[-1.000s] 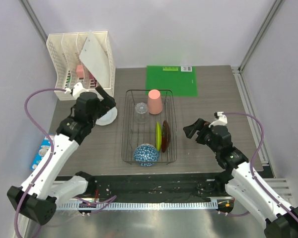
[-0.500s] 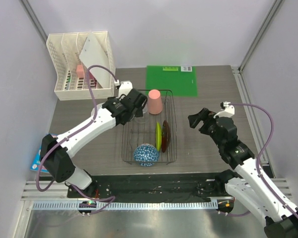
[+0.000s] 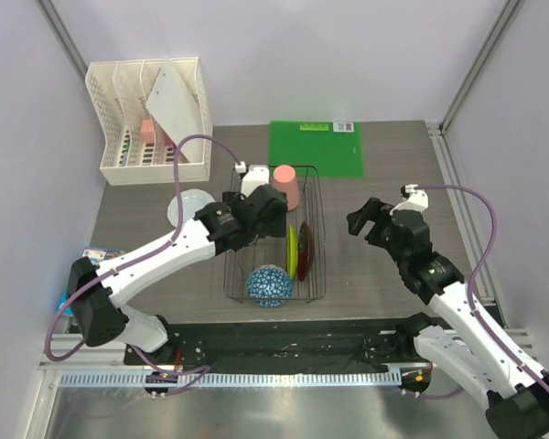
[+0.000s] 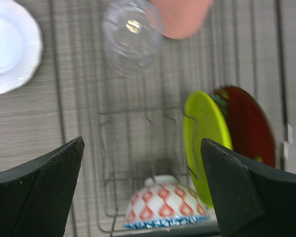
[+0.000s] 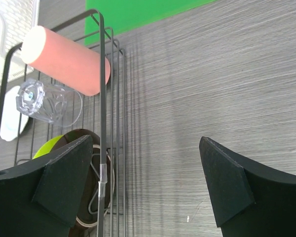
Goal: Unload the mixed dishes from the dish rack
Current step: Pick up the plate from the dish rack.
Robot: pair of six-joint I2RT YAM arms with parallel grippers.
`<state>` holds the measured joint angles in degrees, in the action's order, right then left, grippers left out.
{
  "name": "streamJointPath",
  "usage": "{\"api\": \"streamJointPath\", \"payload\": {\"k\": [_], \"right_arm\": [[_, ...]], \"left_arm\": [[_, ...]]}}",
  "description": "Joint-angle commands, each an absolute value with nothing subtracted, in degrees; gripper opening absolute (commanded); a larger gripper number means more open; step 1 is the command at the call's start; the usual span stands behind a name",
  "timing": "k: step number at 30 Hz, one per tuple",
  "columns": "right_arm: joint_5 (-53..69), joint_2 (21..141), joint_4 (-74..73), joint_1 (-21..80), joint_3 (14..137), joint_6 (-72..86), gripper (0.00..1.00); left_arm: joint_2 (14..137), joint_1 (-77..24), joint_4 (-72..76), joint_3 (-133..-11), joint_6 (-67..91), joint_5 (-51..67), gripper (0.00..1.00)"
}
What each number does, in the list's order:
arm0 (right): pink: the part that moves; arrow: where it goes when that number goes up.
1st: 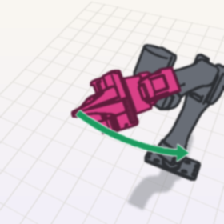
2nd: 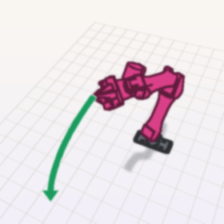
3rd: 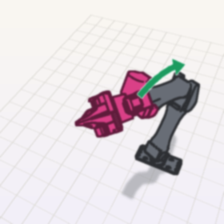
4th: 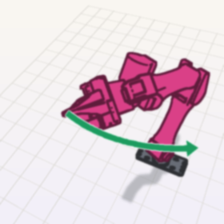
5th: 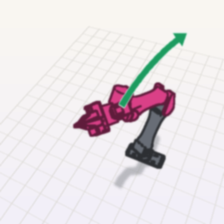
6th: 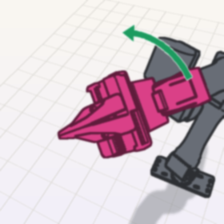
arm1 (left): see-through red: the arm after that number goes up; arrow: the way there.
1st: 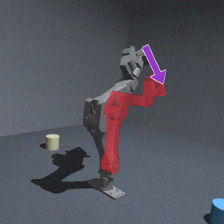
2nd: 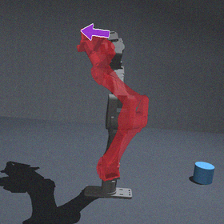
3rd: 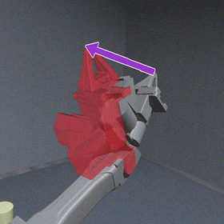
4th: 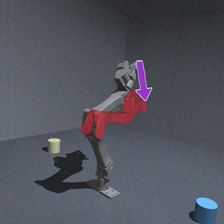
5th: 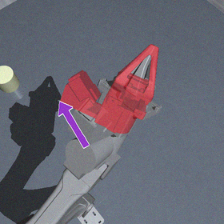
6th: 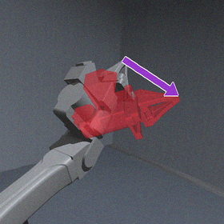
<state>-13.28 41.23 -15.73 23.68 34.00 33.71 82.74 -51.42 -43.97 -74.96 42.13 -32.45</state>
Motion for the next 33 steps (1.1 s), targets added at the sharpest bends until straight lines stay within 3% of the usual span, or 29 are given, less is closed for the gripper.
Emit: {"api": "streamJointPath", "payload": {"k": [1, 3, 7, 11, 21, 33], "right_arm": [[-11.3, 45.4, -17.2, 25.3, 41.1, 30.7, 0.94], [-13.3, 47.7, -20.8, 27.6, 44.6, 29.4, 0.93], [-28.8, 53.0, -30.0, 42.4, 54.6, 29.0, 0.92], [-33.4, 59.8, -35.4, 49.6, 60.5, 31.7, 0.9], [-33.0, 67.2, -35.2, 53.3, 58.3, 37.8, 0.81], [-31.6, 72.7, -31.6, 55.2, 57.3, 38.7, 0.78]], "left_arm": [[81.2, -53.7, -42.5, -74.6, 45.0, -34.5, 1.0], [79.1, -53.7, -40.6, -71.2, 46.2, -34.5, 1.0], [75.4, -53.7, -37.6, -66.7, 48.2, -33.8, 1.0], [74.4, -53.7, -37.3, -65.7, 48.8, -33.0, 1.0], [70.9, -53.7, -38.9, -61.8, 51.9, -34.2, 1.0], [70.1, -53.7, -37.6, -57.9, 53.4, -32.4, 1.0]]}}
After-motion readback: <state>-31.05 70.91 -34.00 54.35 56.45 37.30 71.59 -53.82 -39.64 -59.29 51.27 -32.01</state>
